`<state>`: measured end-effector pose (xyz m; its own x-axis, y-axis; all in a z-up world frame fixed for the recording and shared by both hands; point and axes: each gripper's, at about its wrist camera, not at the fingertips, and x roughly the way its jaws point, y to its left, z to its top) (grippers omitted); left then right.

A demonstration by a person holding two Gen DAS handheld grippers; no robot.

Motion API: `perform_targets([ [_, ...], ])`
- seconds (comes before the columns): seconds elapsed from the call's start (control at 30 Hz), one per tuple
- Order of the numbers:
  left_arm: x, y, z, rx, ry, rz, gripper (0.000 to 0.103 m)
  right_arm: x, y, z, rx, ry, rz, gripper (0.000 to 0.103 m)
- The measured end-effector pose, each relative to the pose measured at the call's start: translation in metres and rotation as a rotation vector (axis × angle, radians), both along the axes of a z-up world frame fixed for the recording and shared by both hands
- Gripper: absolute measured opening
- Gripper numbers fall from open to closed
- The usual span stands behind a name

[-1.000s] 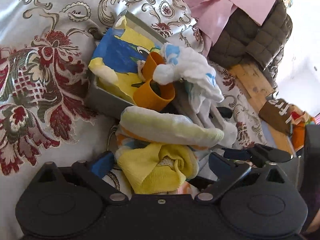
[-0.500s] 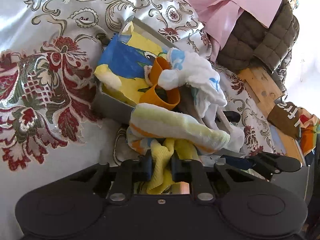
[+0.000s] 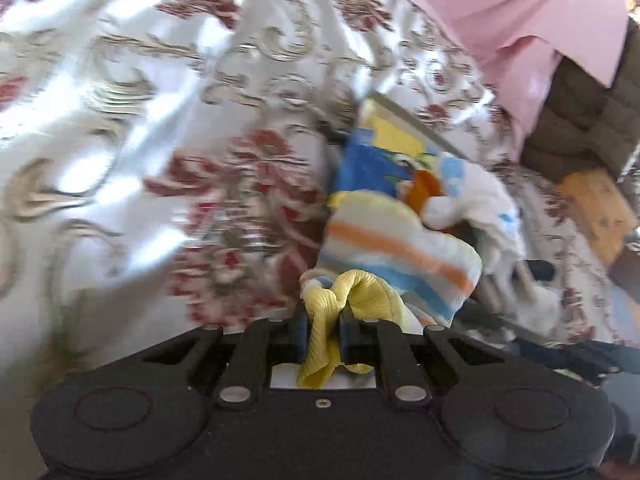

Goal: Organize soft objects
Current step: 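Lift the striped towel and grey mask and carry them over the tray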

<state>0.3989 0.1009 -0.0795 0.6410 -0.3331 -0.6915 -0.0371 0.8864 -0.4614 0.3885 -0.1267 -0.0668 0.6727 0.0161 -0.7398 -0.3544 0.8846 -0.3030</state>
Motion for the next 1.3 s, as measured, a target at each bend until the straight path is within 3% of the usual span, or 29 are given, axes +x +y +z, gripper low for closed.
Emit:
perform_targets([
  [0.13, -0.003, 0.005, 0.003, -0.001, 0.003, 0.007, 0.016, -0.002, -0.003, 0.010, 0.091, -0.009, 0.015, 0.017],
  [0.23, -0.004, 0.002, 0.003, -0.042, -0.011, -0.021, 0.025, -0.001, -0.007, 0.013, 0.141, -0.021, 0.013, 0.020],
  [0.3, -0.002, -0.003, 0.000, -0.067, -0.012, -0.032, 0.035, 0.000, -0.010, 0.012, 0.148, -0.024, -0.003, 0.036],
  [0.33, -0.001, -0.006, -0.001, -0.073, -0.009, -0.038, 0.043, 0.002, -0.012, 0.012, 0.154, -0.020, -0.010, 0.052],
  [0.37, 0.000, -0.009, -0.003, -0.075, -0.006, -0.041, 0.046, 0.003, -0.013, 0.011, 0.166, -0.014, -0.017, 0.060],
  [0.43, 0.000, -0.013, -0.006, -0.071, 0.004, -0.050, 0.057, 0.004, -0.016, 0.010, 0.179, -0.001, -0.025, 0.063],
  [0.67, 0.008, -0.025, -0.013, -0.053, 0.016, -0.082, 0.070, 0.008, -0.009, -0.001, 0.134, 0.039, -0.037, 0.079],
  [1.07, 0.020, -0.039, -0.024, -0.067, -0.014, -0.120, 0.086, 0.019, -0.012, -0.014, 0.192, 0.084, -0.097, 0.076],
  [1.17, 0.022, -0.039, -0.027, -0.111, -0.040, -0.121, 0.093, 0.018, -0.010, -0.015, 0.192, 0.080, -0.087, 0.066],
  [1.27, 0.025, -0.041, -0.029, -0.120, -0.060, -0.102, 0.087, 0.017, -0.009, -0.016, 0.186, 0.072, -0.077, 0.061],
  [1.3, 0.025, -0.041, -0.030, -0.119, -0.062, -0.091, 0.076, 0.016, -0.008, -0.016, 0.182, 0.067, -0.075, 0.060],
])
